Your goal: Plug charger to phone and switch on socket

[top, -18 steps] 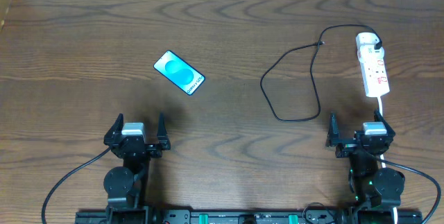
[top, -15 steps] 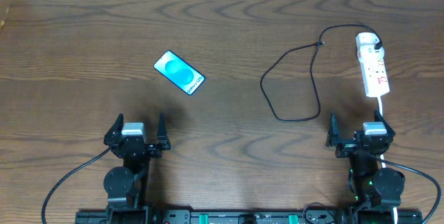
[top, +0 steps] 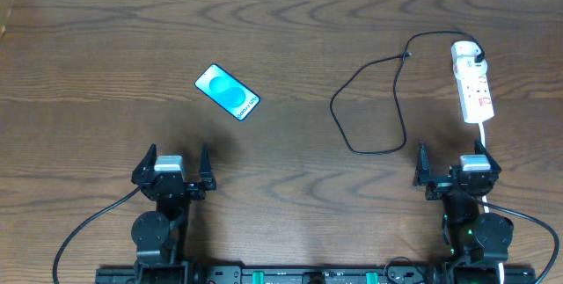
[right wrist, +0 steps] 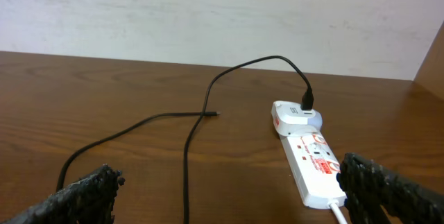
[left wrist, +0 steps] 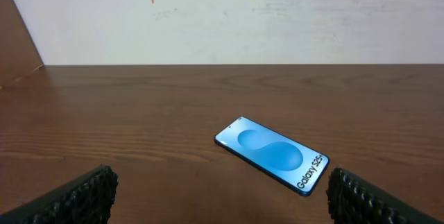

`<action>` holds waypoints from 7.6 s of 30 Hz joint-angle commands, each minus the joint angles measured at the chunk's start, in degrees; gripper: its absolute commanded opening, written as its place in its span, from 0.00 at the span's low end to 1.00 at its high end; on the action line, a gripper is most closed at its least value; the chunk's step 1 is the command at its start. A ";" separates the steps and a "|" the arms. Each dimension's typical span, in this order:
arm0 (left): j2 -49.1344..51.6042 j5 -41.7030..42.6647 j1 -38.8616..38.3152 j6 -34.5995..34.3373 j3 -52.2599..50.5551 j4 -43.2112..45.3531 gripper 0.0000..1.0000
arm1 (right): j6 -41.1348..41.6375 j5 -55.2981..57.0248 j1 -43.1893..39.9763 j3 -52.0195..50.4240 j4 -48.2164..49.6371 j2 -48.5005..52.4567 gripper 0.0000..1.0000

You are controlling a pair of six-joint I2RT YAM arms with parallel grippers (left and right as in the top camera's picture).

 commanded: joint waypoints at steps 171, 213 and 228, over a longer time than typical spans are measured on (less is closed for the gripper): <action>117.81 1.86 -6.12 -52.35 93.79 -47.65 0.98 | 0.66 0.20 0.35 -0.28 -0.07 -0.31 0.99; 131.27 2.01 -9.38 -56.11 93.72 -46.10 0.86 | 0.66 0.20 0.35 -0.28 -0.04 -0.31 0.99; 131.27 1.84 -9.38 -50.05 93.72 -51.54 0.80 | 0.66 0.20 0.35 -0.28 -0.04 -0.31 0.99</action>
